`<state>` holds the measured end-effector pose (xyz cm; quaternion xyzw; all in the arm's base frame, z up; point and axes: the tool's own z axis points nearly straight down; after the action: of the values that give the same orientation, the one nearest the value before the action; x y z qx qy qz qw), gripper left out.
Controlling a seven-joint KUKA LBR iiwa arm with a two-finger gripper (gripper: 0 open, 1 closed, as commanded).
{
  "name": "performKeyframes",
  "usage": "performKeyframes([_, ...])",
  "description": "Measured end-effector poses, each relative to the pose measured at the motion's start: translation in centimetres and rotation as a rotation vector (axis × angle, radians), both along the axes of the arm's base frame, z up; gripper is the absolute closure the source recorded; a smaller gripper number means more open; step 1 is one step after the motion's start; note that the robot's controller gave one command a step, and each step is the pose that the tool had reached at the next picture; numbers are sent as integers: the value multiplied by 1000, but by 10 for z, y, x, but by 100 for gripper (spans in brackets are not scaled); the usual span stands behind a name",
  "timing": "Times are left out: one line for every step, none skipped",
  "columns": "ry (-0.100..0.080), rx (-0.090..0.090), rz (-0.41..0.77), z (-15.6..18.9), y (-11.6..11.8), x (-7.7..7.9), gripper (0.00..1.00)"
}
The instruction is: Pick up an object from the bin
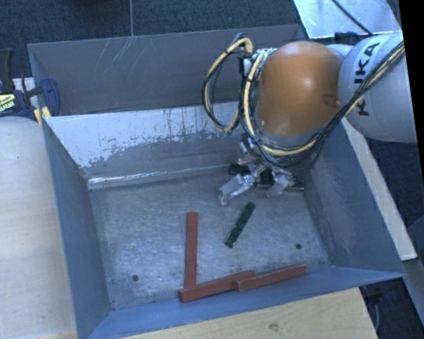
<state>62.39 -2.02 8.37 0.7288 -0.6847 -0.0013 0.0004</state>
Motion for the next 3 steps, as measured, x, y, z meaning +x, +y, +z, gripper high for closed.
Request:
performKeyframes([-3,-1,137,35,-23,-45,0])
performKeyframes([1,3,501,-15,66,-45,0])
performKeyframes([-3,-3,524,-14,-32,-22,0])
